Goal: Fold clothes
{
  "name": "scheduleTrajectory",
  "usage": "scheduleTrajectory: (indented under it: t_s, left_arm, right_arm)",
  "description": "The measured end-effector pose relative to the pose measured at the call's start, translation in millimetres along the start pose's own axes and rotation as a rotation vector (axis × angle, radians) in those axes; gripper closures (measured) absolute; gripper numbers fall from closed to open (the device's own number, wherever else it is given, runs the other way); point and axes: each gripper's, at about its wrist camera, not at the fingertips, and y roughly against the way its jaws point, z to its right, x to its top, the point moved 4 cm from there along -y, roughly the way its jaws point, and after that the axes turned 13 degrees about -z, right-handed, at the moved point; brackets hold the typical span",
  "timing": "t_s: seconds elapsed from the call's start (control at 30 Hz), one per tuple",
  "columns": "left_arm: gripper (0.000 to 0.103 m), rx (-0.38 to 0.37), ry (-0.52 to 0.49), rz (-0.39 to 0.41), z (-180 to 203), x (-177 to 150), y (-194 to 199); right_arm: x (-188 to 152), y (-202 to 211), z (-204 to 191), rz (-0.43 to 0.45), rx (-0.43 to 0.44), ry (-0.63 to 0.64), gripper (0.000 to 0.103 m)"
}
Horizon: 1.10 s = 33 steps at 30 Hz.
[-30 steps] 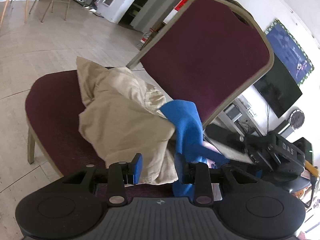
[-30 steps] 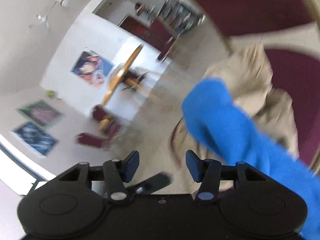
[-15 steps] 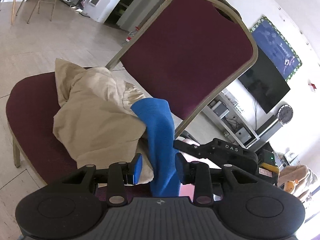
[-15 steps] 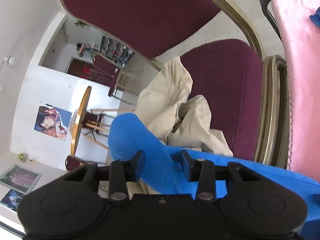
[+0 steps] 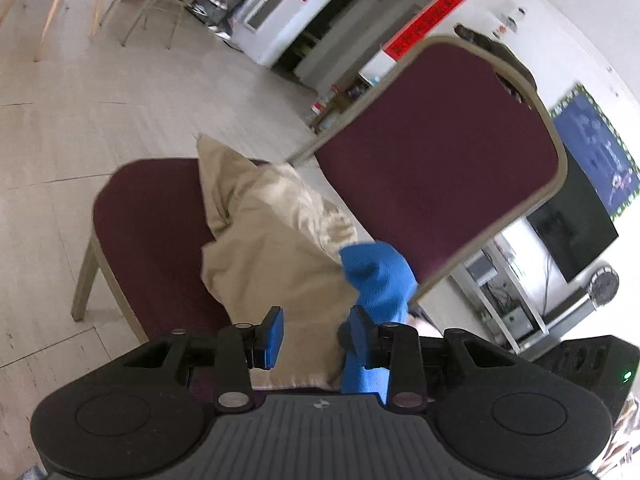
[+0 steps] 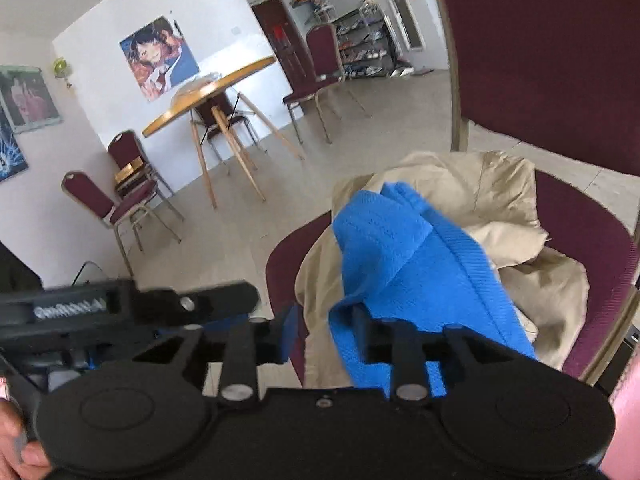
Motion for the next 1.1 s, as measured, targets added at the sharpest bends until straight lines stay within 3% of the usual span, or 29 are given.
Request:
scheduleTrajectory:
  t_s: [0.13, 0.27, 0.33, 0.47, 0.57, 0.6, 0.63, 0.67, 0.7, 0.73, 0.87, 1.03, 1.1]
  left_arm:
    - [0.052, 0.006, -0.139, -0.015, 32.2, -3.1, 0.5]
    - [0.046, 0.081, -0.239, -0.023, 66.7, -0.7, -15.1]
    - [0.039, 0.167, -0.276, -0.030, 83.8, 0.5, -26.8]
    - [0.038, 0.439, -0.363, -0.064, 109.3, -1.0, -63.7]
    - [0.043, 0.601, -0.378, -0.060, 110.1, 0.2, -83.9]
    - [0.054, 0.607, -0.351, -0.051, 106.0, 2.8, -83.3]
    - [0.067, 0.595, -0.317, -0.044, 100.9, 6.0, -80.6]
    - [0.074, 0.554, -0.283, -0.036, 96.4, 8.9, -75.6]
    - [0.091, 0.497, -0.248, -0.029, 92.3, 11.5, -69.4]
    - [0.100, 0.444, -0.226, -0.017, 89.8, 14.9, -65.4]
    - [0.102, 0.226, -0.236, 0.023, 91.1, 24.5, -51.9]
    - [0.102, -0.110, -0.306, 0.124, 109.1, 47.6, -34.2]
    - [0.102, -0.162, -0.278, 0.148, 107.2, 61.3, -33.2]
  right_arm:
    - [-11.5, 48.5, 13.1, 0.051, -0.051, -0.117, 0.063]
    - [-29.4, 115.7, 43.1, 0.150, -0.114, -0.277, 0.059]
    - [-36.5, 139.3, 58.6, 0.193, -0.129, -0.346, 0.053]
    - [-60.0, 176.5, 82.9, 0.271, -0.126, -0.447, 0.049]
    - [-74.7, 186.8, 97.1, 0.314, -0.119, -0.498, 0.047]
    - [-79.2, 187.9, 101.7, 0.323, -0.116, -0.512, 0.047]
    - [-83.6, 189.1, 105.2, 0.328, -0.114, -0.522, 0.047]
    - [-88.3, 190.4, 107.6, 0.329, -0.114, -0.530, 0.047]
    - [-93.0, 191.7, 110.0, 0.330, -0.113, -0.539, 0.047]
    - [-97.7, 192.9, 112.5, 0.331, -0.113, -0.547, 0.047]
    - [-111.9, 192.9, 124.1, 0.338, -0.095, -0.596, 0.047]
    - [-122.8, 193.5, 133.8, 0.378, -0.020, -0.668, 0.047]
    - [-122.0, 191.5, 134.9, 0.400, 0.016, -0.686, 0.047]
